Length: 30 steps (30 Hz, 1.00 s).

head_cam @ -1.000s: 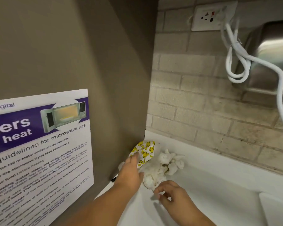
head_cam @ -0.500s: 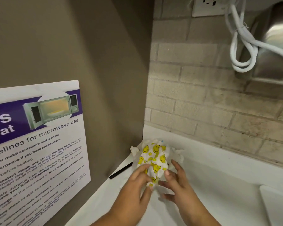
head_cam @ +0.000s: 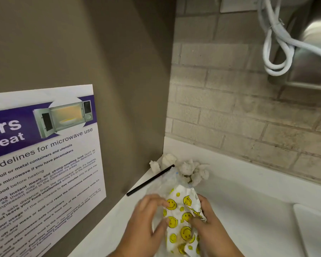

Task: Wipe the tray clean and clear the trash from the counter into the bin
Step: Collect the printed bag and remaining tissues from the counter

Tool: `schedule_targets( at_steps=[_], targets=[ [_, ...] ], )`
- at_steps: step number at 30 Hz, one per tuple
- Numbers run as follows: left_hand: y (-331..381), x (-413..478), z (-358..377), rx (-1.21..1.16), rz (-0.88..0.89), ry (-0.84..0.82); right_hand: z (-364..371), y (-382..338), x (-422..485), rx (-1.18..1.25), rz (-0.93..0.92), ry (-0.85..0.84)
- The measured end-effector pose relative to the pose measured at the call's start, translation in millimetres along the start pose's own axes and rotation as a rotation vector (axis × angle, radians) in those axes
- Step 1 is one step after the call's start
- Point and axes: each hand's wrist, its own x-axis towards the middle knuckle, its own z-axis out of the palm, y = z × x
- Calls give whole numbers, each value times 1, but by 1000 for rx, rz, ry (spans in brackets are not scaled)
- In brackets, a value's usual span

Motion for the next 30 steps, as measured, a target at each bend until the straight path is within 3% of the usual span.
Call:
schedule_targets(
  at_steps=[2, 5, 8, 10, 14, 21, 25, 30],
  targets=[
    [3, 10, -2, 141, -19, -14, -6, 5, -3, -115, 27, -19],
    [5, 21, 0, 351, -80, -225, -10, 7, -8, -210, 51, -29],
    [3, 22, 8, 429, -157, -439, -10, 8, -13, -277, 58, -41],
    [-2, 18, 14, 457, -169, -459, -11, 10, -15, -314, 51, -54],
    [-9, 9, 20, 471, -117, -337, -17, 9, -21, -288, 67, -28],
    [7, 13, 3, 69, -108, -13, -28, -1, -31, 9, 26, 124],
    [19, 17, -19, -96, -104, 163, -29, -3, -30, 63, 18, 201],
    [15, 22, -50, -54, -20, 322, -25, -5, -30, 10, -10, 229]
  ],
)
